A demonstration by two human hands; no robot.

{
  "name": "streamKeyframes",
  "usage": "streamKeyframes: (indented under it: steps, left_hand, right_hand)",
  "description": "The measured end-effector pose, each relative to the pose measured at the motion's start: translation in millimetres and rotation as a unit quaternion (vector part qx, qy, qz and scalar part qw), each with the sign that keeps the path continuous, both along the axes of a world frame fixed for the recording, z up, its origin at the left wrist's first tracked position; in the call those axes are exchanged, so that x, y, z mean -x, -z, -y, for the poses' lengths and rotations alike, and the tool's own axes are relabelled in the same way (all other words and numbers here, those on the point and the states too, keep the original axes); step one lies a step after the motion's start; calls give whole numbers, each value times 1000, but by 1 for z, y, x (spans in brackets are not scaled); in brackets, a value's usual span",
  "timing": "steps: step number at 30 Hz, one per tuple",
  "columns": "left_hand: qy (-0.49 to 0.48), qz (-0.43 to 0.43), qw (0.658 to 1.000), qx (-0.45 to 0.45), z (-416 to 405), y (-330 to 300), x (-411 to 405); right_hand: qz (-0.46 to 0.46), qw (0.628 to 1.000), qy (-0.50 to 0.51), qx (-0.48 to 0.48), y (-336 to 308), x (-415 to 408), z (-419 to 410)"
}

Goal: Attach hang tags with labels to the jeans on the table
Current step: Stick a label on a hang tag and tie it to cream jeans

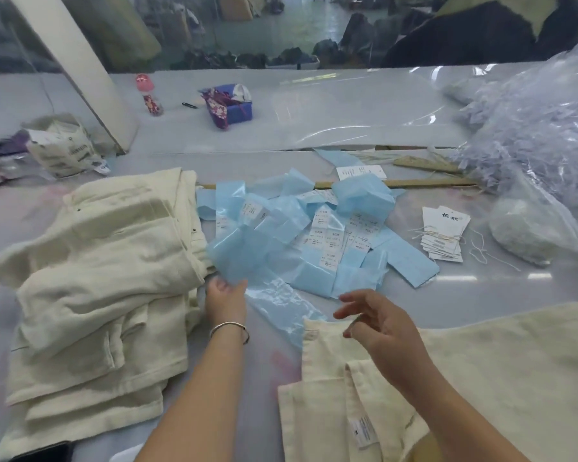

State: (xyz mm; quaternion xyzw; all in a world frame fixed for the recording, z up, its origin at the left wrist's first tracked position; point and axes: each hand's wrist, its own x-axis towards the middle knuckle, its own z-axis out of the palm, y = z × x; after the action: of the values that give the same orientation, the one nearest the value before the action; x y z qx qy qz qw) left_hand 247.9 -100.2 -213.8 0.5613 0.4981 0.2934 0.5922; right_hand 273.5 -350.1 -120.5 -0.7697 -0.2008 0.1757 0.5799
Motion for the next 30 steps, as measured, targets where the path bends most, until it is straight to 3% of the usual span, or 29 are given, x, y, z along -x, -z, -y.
streamKeyframes:
  steps: [5, 8, 10, 13, 14, 18, 21, 24, 26, 30]
  left_hand:
    - [28, 39, 997, 64, -33, -9, -27]
    - [166, 90, 982, 5, -13, -17, -30]
    - [302, 47, 946, -111, 12, -15, -31]
    - [442, -82, 837, -312, 37, -5, -31]
    - [451, -100, 833, -305, 38, -4, -29]
    - [441, -29, 886, -142, 23, 2, -13]
    - [396, 53, 917, -2, 9, 3, -1]
    - [206, 196, 935, 211, -9, 2, 4]
    - [147, 238, 930, 240, -22, -1, 4]
    - [114, 196, 956, 187, -32, -10, -7]
  right_hand:
    - [-45, 996, -16, 78, 23, -27, -46]
    - [-51, 997, 31, 45, 36, -40, -67]
    - [57, 995, 75, 32, 40, -47, -80]
    - [276, 956, 28, 98, 45, -54, -101]
    - [292, 947, -1, 136, 48, -57, -108]
    - [236, 938, -61, 246, 61, -67, -132]
    - [330, 900, -98, 267, 64, -66, -141]
    - [476, 831, -128, 259, 72, -50, -144]
    - [522, 794, -153, 270, 78, -33, -145]
    - [528, 779, -181, 285, 88, -8, -144]
